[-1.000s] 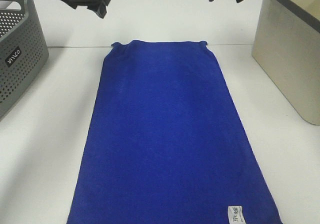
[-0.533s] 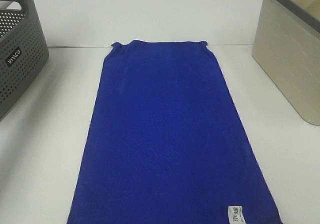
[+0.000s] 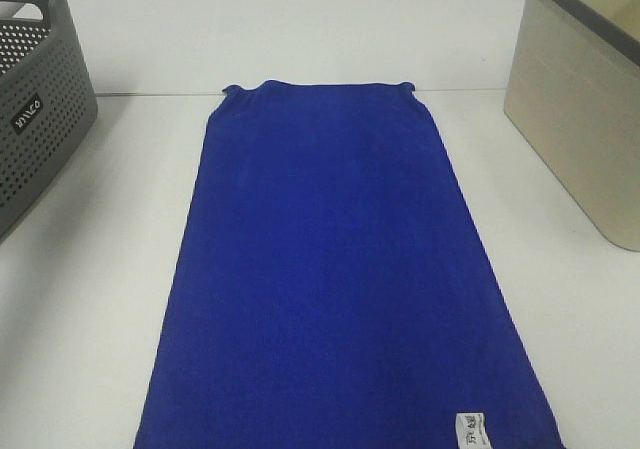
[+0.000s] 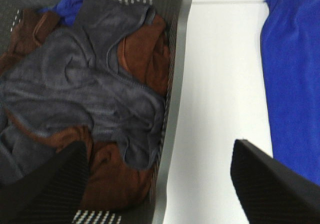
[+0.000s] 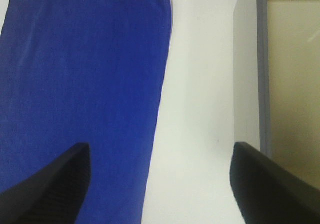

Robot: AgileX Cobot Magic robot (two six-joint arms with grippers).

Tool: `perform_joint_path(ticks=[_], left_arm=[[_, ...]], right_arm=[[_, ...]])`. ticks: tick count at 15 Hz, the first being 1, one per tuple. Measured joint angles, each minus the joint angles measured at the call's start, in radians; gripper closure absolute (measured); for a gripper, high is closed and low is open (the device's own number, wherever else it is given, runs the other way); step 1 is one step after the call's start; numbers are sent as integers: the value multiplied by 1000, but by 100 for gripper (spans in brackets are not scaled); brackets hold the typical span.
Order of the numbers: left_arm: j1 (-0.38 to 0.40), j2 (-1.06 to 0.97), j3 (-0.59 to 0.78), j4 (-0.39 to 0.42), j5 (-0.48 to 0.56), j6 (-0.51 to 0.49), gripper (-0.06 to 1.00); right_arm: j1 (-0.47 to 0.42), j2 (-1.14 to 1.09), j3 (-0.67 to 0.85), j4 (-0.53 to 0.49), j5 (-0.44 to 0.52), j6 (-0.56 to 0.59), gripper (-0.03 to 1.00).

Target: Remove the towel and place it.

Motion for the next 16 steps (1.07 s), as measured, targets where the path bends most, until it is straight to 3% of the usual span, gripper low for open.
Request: perform_joint_path(ticks=[4,6,13,16], left_arm=[[0,-429,466,77,-14,3,20],[0,-611,627,77,-34,3,20],[0,-1189,1044,77,-107,13,20],[0,-1474,1164,77,-106,80,20]], right_arm=[[0,-412,422,19,2,14,21],[0,-621,571,24,3,14,21],[0,-1148,842,11,4,14,21],[0,-1303,925,5,4,-16,21]])
